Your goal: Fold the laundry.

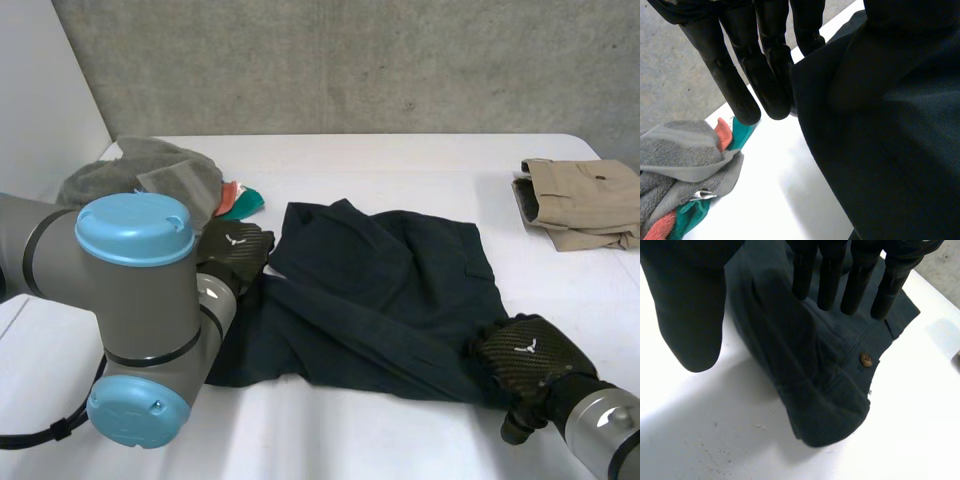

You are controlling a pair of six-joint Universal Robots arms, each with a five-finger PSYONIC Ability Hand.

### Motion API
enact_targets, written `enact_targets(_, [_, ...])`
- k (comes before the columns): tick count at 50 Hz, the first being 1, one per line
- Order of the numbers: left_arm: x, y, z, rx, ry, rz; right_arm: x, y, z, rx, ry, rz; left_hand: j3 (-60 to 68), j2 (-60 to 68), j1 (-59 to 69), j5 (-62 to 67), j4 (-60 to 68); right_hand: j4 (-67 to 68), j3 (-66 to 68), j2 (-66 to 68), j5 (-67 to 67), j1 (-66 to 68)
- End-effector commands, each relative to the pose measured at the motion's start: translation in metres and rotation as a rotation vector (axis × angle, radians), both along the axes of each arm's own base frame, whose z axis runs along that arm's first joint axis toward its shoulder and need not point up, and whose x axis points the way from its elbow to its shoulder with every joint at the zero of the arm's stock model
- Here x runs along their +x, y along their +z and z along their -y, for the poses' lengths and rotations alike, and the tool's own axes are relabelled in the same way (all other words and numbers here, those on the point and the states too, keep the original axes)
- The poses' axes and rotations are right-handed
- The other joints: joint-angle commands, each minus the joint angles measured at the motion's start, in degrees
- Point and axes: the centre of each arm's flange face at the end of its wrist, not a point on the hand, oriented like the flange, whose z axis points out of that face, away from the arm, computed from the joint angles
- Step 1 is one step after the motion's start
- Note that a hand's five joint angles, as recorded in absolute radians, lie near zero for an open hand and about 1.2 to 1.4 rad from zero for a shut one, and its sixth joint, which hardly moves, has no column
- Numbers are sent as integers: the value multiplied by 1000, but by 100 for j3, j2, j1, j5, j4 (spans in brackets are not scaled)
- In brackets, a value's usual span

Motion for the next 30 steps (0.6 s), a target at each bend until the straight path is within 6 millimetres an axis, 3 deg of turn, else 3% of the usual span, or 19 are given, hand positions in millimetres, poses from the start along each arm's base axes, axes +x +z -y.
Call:
enact_targets(1, [4, -5, -2, 20, 9, 14, 0, -23, 10, 22, -19, -38, 1165, 1137, 1503, 1319, 1116, 2984, 2991, 3031, 2969, 2931])
enact_targets(3, [6, -2, -6, 24, 6, 15, 0, -24, 17, -5, -36, -52, 1165, 1137, 1503, 1319, 1116, 5443, 5450, 5490, 5428, 5390])
enact_targets(6, [10, 7, -13, 21, 2, 12, -1, -13, 28, -71, -56, -73, 1165, 1137, 1503, 1319, 1116, 5459, 5466, 5506, 5444, 5406])
enact_targets(10, [18, 46, -31, -22, -12, -22, 0, 39, 45, -289, -91, -85, 1165, 1137, 1503, 1319, 1116, 5459, 5466, 5506, 5444, 5406])
enact_targets(11, [22, 63, -40, -45, -21, -40, 0, 68, 47, -396, -94, -75, 1165, 1137, 1503, 1319, 1116, 5459, 5466, 5506, 5444, 5406])
enact_targets(14, [26, 96, -55, -109, -42, -86, 2, 112, 46, -529, -86, -63, 1165, 1137, 1503, 1319, 1116, 5459, 5466, 5506, 5444, 5406])
enact_targets(15, [32, 123, -67, -173, -53, -133, 4, 140, 44, -593, -82, -46, 1165, 1137, 1503, 1319, 1116, 5459, 5466, 5506, 5444, 5406])
enact_targets(18, [41, 156, -80, -261, -57, -196, 4, 181, 42, -653, -79, -22, 1165, 1137, 1503, 1319, 1116, 5459, 5466, 5506, 5444, 5406])
enact_targets(19, [48, 177, -88, -316, -56, -237, 3, 188, 42, -660, -77, -17, 1165, 1137, 1503, 1319, 1116, 5459, 5466, 5506, 5444, 5406])
enact_targets(24, [62, 217, -105, -429, -52, -322, 7, 217, 46, -676, -49, -1, 1165, 1137, 1503, 1319, 1116, 5459, 5466, 5506, 5444, 5406])
enact_targets(28, [63, 218, -104, -428, -53, -318, 12, 209, 62, -607, -37, -24, 1165, 1137, 1503, 1319, 1116, 5459, 5466, 5506, 5444, 5406])
enact_targets(30, [58, 207, -99, -393, -55, -290, 16, 200, 73, -568, -34, -37, 1165, 1137, 1503, 1319, 1116, 5459, 5466, 5506, 5444, 5406])
